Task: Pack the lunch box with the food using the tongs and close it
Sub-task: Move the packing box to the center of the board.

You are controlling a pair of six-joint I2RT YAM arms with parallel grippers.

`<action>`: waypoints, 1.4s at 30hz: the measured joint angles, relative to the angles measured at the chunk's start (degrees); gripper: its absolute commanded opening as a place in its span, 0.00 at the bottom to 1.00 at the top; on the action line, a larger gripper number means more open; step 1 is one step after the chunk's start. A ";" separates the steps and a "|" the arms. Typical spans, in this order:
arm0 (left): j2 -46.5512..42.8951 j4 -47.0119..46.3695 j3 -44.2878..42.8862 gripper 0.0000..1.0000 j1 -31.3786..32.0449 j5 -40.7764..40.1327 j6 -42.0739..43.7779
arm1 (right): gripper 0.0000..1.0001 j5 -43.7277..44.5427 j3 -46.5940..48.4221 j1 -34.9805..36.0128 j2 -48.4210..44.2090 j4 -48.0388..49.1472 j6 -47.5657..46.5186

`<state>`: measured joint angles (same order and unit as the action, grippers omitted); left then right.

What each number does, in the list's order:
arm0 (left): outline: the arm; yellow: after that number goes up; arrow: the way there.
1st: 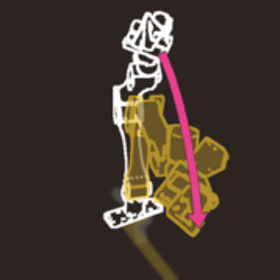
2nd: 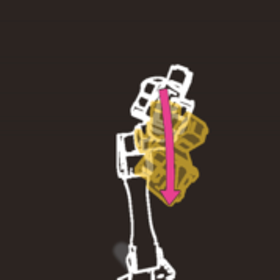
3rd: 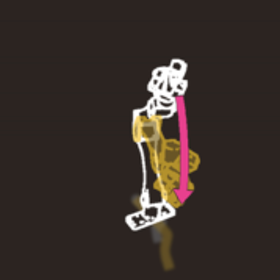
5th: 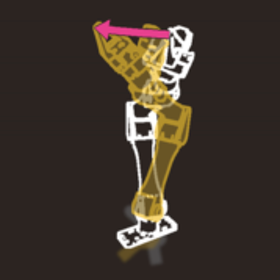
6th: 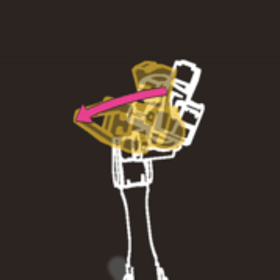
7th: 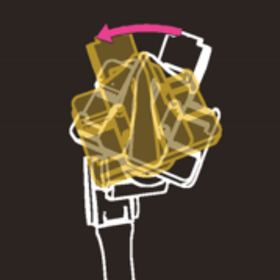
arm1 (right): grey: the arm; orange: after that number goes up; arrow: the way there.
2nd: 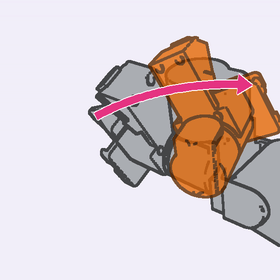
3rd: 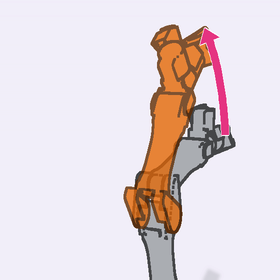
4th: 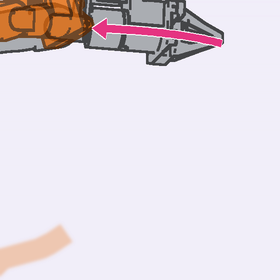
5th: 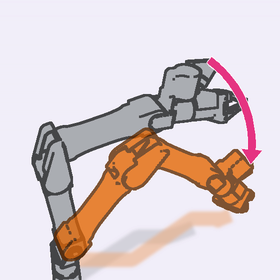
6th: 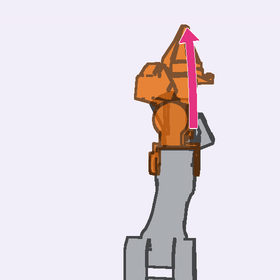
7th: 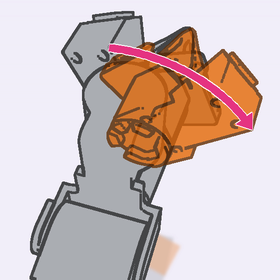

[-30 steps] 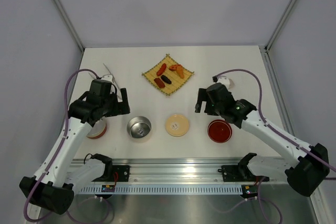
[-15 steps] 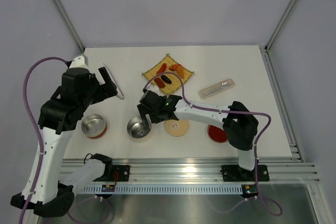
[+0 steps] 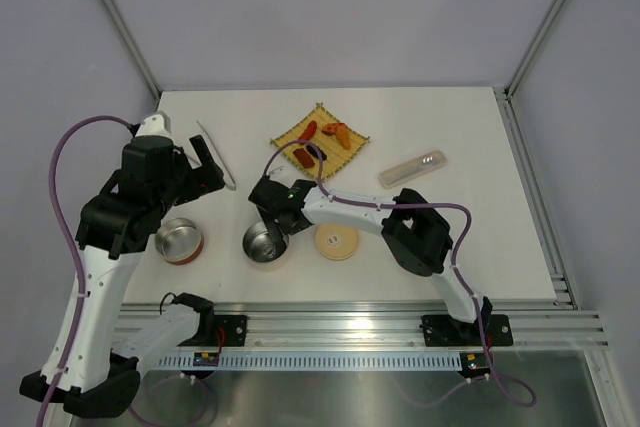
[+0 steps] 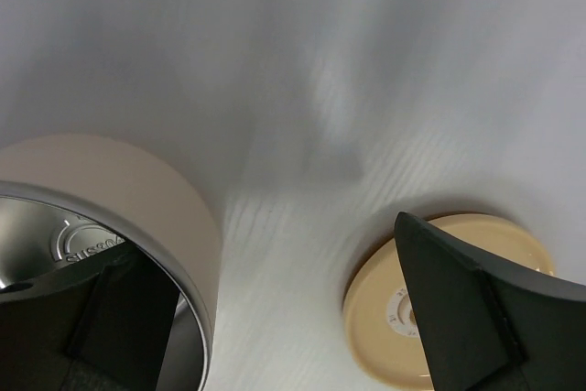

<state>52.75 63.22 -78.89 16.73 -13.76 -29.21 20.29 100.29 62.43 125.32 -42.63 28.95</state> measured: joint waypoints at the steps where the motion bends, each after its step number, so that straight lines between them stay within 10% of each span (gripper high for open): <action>1: -0.31 -0.04 0.00 0.99 0.00 0.00 0.00 | 1.00 0.48 0.15 -0.22 0.13 -0.57 -0.15; 21: 3.65 -0.35 21.40 0.99 -7.89 1.81 -1.40 | 0.99 3.52 7.78 -13.51 2.89 -2.36 -1.01; 42: 28.79 -20.02 27.39 0.99 -16.41 9.29 -1.86 | 1.00 1.25 -22.62 -13.57 -32.28 3.54 3.04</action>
<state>81.54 43.20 -51.51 0.32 -4.47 -31.07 21.54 77.67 48.86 93.03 -39.09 31.99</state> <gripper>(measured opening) 0.988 0.993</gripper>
